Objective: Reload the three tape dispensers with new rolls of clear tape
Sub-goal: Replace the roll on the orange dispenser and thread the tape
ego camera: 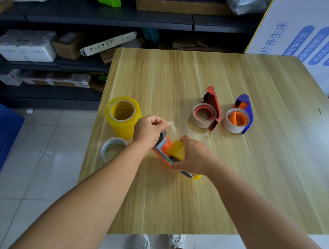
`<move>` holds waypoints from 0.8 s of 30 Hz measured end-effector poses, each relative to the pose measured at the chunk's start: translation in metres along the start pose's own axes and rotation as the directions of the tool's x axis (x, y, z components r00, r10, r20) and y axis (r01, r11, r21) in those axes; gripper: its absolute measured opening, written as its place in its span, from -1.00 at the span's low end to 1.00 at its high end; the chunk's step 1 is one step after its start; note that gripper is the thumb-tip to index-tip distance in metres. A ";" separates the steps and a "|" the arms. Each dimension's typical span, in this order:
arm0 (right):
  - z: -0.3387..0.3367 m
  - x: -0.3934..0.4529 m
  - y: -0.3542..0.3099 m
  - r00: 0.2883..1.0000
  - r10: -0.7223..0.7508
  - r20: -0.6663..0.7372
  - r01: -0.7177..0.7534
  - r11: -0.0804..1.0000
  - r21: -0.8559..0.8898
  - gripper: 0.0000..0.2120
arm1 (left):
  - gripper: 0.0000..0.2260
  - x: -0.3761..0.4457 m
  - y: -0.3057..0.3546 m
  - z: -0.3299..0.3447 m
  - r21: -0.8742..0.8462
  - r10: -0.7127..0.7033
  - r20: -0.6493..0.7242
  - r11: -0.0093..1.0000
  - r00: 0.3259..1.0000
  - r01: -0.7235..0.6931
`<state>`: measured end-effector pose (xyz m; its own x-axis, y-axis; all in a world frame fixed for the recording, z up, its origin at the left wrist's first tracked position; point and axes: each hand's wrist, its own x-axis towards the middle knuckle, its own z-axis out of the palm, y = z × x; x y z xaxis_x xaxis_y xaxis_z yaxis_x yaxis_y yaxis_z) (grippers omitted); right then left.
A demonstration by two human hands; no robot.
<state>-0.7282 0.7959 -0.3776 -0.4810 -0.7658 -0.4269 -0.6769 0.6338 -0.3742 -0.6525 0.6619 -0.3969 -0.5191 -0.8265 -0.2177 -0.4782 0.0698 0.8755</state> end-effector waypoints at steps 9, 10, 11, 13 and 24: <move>-0.004 0.006 0.005 0.997 0.040 -0.073 -0.038 0.999 0.035 -0.38 | -0.84 -0.002 0.003 -0.011 -0.001 0.048 -0.052 0.999 0.997 -0.048; -0.004 0.006 0.005 0.996 0.041 -0.079 -0.039 0.999 0.031 -0.38 | -0.84 -0.002 0.004 -0.011 0.020 0.062 -0.049 0.998 0.997 -0.061; -0.004 0.006 0.005 0.996 0.044 -0.082 -0.042 0.999 0.026 -0.38 | -0.85 -0.002 0.005 -0.012 0.042 0.081 -0.043 0.996 0.996 -0.079; -0.003 0.006 0.006 0.995 0.058 -0.080 -0.056 0.998 0.016 -0.38 | -0.89 -0.004 0.006 -0.013 0.105 0.124 -0.024 0.987 0.992 -0.120; 0.002 0.001 0.010 0.994 0.094 -0.051 -0.093 0.996 0.011 -0.41 | -0.88 -0.010 0.019 -0.011 0.253 0.145 -0.007 0.957 0.989 -0.139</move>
<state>-0.7348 0.8018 -0.3834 -0.5703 -0.7075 -0.4174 -0.6227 0.7038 -0.3420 -0.6490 0.6655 -0.3733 -0.5782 -0.8114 -0.0855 -0.5651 0.3227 0.7593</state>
